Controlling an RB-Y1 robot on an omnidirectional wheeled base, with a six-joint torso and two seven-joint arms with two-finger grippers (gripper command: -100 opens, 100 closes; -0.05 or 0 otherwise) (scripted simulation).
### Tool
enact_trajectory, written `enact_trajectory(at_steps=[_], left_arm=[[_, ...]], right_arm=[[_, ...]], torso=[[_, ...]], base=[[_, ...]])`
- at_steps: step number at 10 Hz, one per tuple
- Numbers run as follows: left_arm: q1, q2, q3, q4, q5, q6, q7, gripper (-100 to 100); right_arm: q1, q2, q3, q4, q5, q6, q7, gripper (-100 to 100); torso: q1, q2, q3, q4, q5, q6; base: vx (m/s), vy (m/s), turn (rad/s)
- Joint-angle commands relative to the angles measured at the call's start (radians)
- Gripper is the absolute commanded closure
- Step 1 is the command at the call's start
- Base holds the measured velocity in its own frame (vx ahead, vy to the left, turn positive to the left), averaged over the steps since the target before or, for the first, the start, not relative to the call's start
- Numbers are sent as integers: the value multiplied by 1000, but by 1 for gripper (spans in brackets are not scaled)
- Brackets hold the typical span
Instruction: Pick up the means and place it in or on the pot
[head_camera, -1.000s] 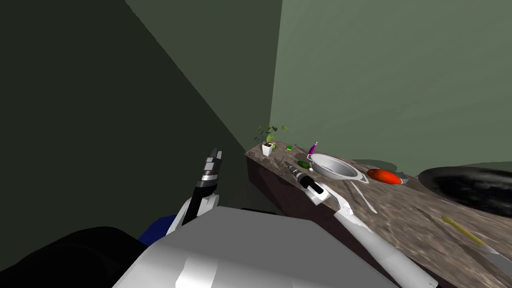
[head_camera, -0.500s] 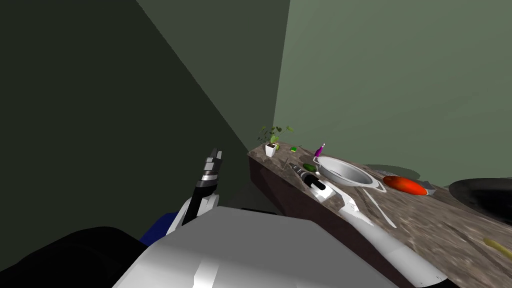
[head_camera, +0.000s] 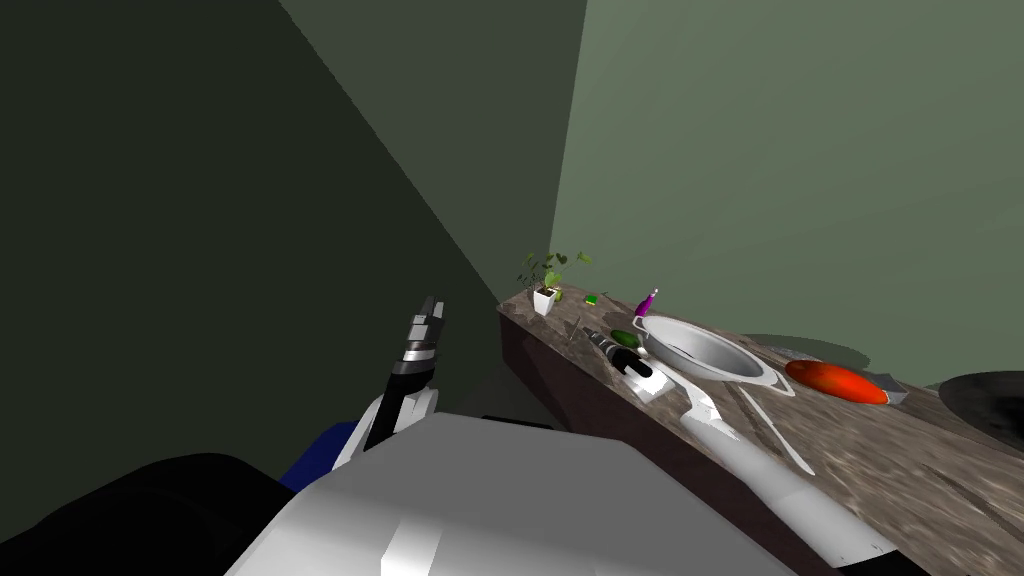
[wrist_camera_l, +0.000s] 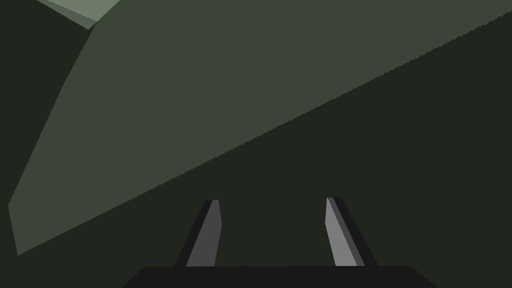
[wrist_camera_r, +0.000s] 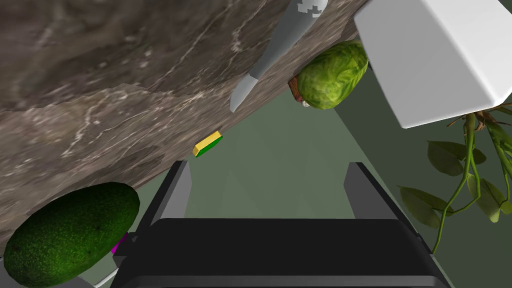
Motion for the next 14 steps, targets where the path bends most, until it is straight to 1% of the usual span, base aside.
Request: enact_trajectory(at_steps=[1, 5, 6, 10, 14], left_arm=[[0, 0, 0, 0, 0, 0, 0, 0], [0, 0, 0, 0, 0, 0, 0, 0], [0, 0, 0, 0, 0, 0, 0, 0], [0, 0, 0, 0, 0, 0, 0, 0], [0, 0, 0, 0, 0, 0, 0, 0]], right_arm=[[0, 0, 0, 0, 0, 0, 0, -100], [0, 0, 0, 0, 0, 0, 0, -100], [-6, 0, -5, 7, -6, 29, 7, -100], [-21, -3, -15, 21, -21, 100, 24, -100], [-41, -8, -28, 36, -43, 198, 47, -100]], torso=[[0, 0, 0, 0, 0, 0], [0, 0, 0, 0, 0, 0], [0, 1, 0, 0, 0, 0], [-1, 0, 0, 0, 0, 0], [0, 0, 0, 0, 0, 0]], base=[[4, 1, 14], [-1, 0, -4], [3, -6, 74], [4, -9, 86], [6, -8, 111]])
